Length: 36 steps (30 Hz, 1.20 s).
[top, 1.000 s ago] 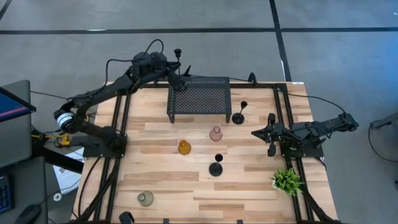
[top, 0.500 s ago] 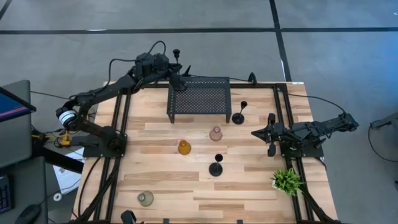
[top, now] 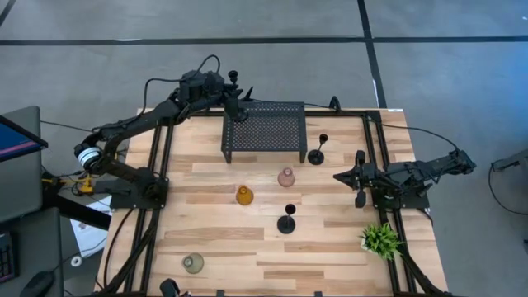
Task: Pick & Place candle stick holders
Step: Put the left black candle holder on the shelf, then put the bottom black candle holder on the shelf
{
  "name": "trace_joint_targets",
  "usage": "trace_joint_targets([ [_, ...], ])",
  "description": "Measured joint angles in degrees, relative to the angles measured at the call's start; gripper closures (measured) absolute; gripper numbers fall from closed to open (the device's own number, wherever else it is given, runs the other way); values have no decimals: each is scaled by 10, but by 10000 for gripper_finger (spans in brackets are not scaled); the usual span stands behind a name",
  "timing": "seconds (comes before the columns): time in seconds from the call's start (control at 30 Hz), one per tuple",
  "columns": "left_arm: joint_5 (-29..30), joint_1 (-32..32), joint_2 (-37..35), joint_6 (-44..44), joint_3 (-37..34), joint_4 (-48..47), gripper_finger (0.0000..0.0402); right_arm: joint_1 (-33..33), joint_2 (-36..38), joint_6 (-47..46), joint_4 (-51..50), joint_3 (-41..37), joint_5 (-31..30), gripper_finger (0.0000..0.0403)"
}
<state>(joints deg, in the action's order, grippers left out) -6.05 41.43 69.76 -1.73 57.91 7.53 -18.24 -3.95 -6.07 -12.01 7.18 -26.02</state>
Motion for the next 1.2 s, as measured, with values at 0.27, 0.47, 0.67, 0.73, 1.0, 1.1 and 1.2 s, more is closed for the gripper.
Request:
trace_joint_targets([
  [0.27, 0, 1, -45, 30, 0, -53, 223, 0, 0, 0, 0, 0, 0, 401],
  [0.47, 0, 1, -115, 34, 0, -124, 210, 0, 0, 0, 0, 0, 0, 401],
  [0.67, -3, 1, -189, 34, 1, -214, 223, 0, 0, 0, 0, 0, 0, 401],
  [0.73, -5, 0, -210, 34, 1, -247, 236, 0, 0, 0, 0, 0, 0, 401],
  [1.0, -61, -23, -272, 45, -64, -269, 344, 0, 0, 0, 0, 0, 0, 401],
  [1.1, -63, -37, -288, 73, -105, -267, 390, 0, 0, 0, 0, 0, 2, 401],
  [1.2, -69, -56, -306, 98, -144, -253, 394, 0, 0, -11, 4, 0, 5, 401],
])
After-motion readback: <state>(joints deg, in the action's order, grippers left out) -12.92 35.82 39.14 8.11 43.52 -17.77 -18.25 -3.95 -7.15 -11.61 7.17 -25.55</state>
